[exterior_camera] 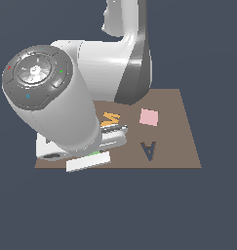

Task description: Insert a designated object into the corresponding slot on a board.

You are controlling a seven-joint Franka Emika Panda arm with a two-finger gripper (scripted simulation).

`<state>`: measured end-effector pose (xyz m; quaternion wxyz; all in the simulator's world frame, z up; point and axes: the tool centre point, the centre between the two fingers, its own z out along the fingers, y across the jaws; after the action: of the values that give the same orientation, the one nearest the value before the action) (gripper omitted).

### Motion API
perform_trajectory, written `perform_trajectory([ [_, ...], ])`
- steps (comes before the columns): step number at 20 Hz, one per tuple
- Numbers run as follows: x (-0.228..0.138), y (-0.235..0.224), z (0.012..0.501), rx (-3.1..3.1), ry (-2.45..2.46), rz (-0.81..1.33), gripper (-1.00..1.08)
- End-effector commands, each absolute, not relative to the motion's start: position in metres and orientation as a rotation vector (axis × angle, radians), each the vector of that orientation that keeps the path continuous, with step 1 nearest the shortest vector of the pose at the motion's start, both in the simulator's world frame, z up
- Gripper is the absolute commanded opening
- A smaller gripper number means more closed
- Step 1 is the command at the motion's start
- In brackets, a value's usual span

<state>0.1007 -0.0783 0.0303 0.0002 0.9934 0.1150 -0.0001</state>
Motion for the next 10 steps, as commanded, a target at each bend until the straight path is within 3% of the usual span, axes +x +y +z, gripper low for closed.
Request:
perform_trajectory([
  [1,0.1007,-0.0781,0.0303,3.120,0.362,0.000,-1.00],
  [10,0.1036,-0.0802,0.0306,3.130,0.265,0.000,-1.00],
])
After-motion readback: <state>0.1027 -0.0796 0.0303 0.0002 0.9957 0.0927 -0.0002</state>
